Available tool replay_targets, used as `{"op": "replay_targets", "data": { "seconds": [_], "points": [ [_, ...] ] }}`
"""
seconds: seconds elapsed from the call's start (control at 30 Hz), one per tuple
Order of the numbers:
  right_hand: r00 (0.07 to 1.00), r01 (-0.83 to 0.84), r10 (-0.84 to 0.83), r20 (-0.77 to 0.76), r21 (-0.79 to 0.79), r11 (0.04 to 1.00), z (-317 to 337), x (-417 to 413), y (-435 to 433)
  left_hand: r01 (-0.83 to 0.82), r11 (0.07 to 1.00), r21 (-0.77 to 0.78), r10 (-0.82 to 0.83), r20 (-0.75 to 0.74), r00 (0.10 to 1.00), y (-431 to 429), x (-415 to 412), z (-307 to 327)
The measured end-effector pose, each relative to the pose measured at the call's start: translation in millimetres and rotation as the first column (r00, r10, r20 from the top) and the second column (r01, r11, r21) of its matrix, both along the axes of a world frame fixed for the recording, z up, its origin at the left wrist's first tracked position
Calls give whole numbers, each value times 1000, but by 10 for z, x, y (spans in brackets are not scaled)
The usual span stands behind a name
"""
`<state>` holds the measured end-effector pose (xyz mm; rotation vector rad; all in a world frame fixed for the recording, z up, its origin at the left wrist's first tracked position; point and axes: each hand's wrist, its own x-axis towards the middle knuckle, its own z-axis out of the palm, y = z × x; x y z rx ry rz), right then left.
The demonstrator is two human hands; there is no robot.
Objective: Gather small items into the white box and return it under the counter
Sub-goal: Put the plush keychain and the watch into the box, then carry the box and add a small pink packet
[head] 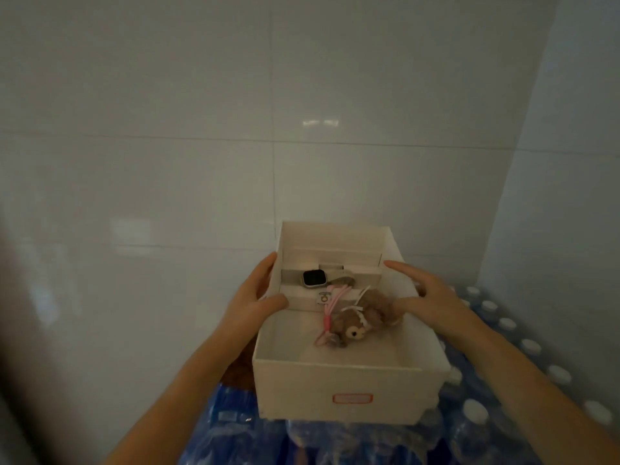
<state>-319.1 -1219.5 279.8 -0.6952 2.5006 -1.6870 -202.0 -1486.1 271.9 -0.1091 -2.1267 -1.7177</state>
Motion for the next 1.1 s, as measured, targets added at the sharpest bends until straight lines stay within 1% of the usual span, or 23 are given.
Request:
{"op": "replay_targets", "data": {
  "seconds": [0.07, 0.13, 0.27, 0.4, 0.5, 0.63, 0.77, 0.9, 1.1],
  "points": [
    [1000, -8, 8, 7, -55, 998, -34, 63, -71, -51, 998, -24, 51, -1, 999, -3, 206, -11],
    [998, -58, 58, 9, -77, 995, -83, 151, -131, -102, 994, -43, 103, 13, 995, 25, 427, -40],
    [986, -167, 169, 15, -86, 982, -182, 333, -281, -232, 972, -45, 233, 15, 972, 102, 864, -90],
    [954, -300, 299, -30, -55, 952, -195, 544, -543, -380, 924, -33, 381, 8, 925, 140, 1388, -148],
    [906, -423, 423, -16, -12, 906, -249, 741, -796, -449, 893, -39, 450, 9, 893, 85, 1804, -227],
    [834, -550, 550, 45, -25, 835, -333, 1083, -1189, -540, 841, -38, 542, 32, 840, -108, 2330, -374],
    [770, -634, 636, 58, -53, 772, -449, 1467, -1638, -625, 780, 10, 625, 24, 780, -396, 2836, -515],
    [672, -721, 725, 152, -90, 687, -562, 1874, -2194, -686, 727, 23, 685, 43, 727, -812, 3439, -653],
    [569, -783, 792, 221, -148, 604, -940, 2628, -3234, -740, 672, -21, 738, 97, 668, -1691, 4368, -935]
  ]
}}
